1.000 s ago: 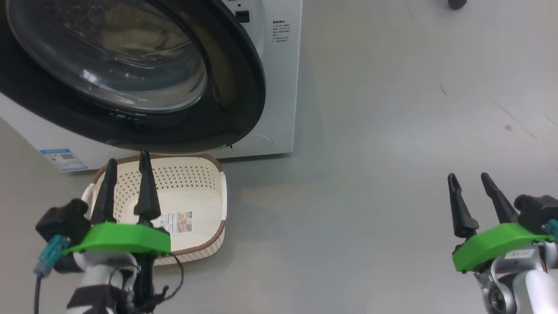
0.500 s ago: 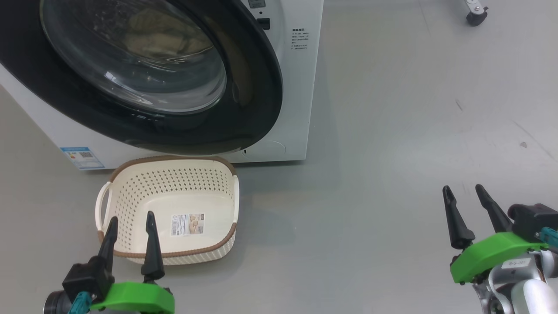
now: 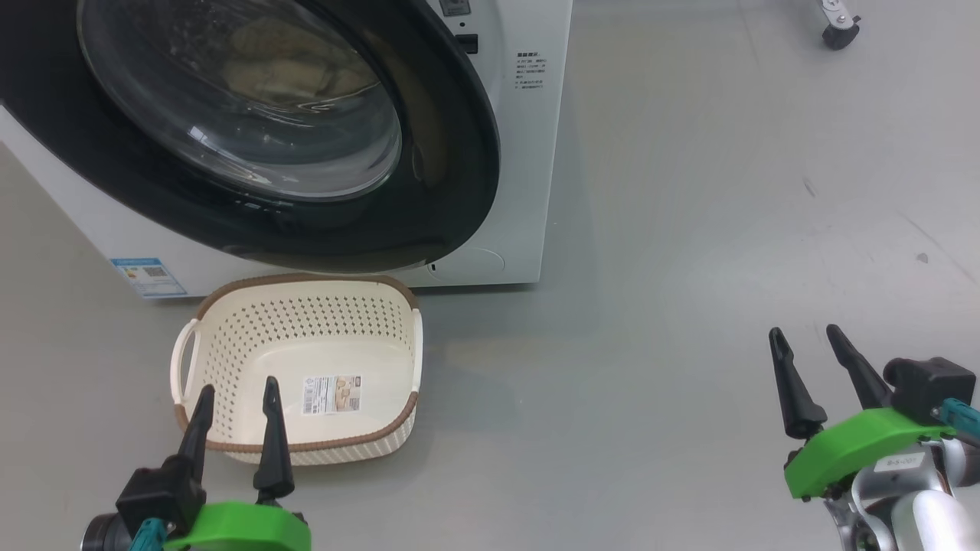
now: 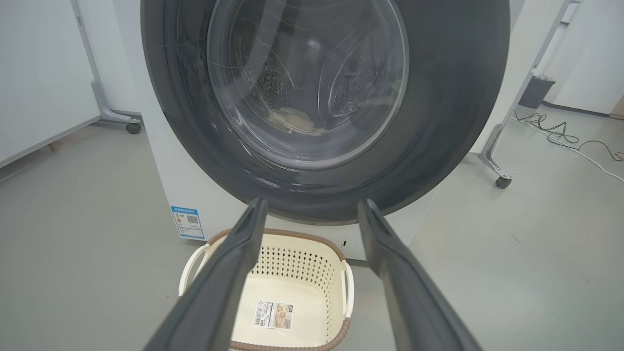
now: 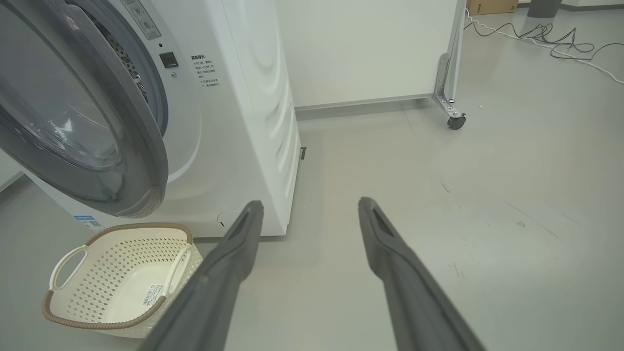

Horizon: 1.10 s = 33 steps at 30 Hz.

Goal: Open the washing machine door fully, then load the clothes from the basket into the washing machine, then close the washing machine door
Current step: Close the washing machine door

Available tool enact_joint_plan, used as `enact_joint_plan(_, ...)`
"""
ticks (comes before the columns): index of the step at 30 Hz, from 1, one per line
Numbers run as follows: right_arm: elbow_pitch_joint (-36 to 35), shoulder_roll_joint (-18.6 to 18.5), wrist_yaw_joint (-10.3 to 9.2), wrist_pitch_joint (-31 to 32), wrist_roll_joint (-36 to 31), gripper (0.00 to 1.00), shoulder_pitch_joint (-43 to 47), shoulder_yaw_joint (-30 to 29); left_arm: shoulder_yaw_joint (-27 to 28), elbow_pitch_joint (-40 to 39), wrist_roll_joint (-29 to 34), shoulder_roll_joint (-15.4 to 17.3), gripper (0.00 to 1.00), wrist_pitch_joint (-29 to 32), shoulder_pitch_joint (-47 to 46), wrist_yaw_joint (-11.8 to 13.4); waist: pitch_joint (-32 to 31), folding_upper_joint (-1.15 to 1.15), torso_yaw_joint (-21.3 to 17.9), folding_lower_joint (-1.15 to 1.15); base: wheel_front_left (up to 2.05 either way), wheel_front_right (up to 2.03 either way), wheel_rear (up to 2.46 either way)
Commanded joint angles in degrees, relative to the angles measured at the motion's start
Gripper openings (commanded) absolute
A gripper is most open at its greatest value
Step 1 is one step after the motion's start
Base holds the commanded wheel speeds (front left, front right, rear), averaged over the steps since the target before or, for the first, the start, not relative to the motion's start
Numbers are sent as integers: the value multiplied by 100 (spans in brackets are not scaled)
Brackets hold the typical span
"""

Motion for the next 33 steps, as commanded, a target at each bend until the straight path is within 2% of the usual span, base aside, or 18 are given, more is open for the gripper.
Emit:
enact_joint_plan(1, -195, -121, -1, -16, -55, 100, -129, 124, 220, -159, 67, 57, 100, -81, -155, -5, 0, 0, 7, 0, 0, 0, 0)
enact_joint_plan(14, -192, -191, -1, 13, -34, 100, -139, 150, 159, -142, 117, 13, 100, -82, -140, -15, -57, 0, 99, 0, 0, 0, 0)
enact_joint_plan(15, -190, -203, -1, 26, -12, 82, -156, 164, 150, -140, 118, 7, 100, -82, -148, -18, -50, 0, 115, 0, 0, 0, 0)
enact_joint_plan(16, -188, -220, -1, 38, 2, 48, -172, 170, 136, -135, 122, 1, 100, -82, -162, -24, -44, 0, 137, 0, 0, 0, 0)
enact_joint_plan(17, -183, -243, -1, 55, 18, 30, -191, 193, 117, -123, 136, 0, 100, -82, -177, -28, -41, 0, 161, 0, 0, 0, 0)
enact_joint_plan(18, -181, -259, -1, 70, 49, 0, -208, 208, 95, -110, 144, -5, 100, -82, -194, -37, -41, 0, 189, 0, 0, 0, 0)
enact_joint_plan(26, -197, -480, -1, 159, 136, 0, -328, 225, -31, 60, 177, -61, 100, -80, -330, -90, -27, 0, 598, 0, 0, 0, 0)
enact_joint_plan(33, -151, -727, -1, 234, 186, 0, -711, 479, -201, 213, 217, -208, 100, -81, -543, -204, 43, 0, 1073, 0, 0, 0, 0)
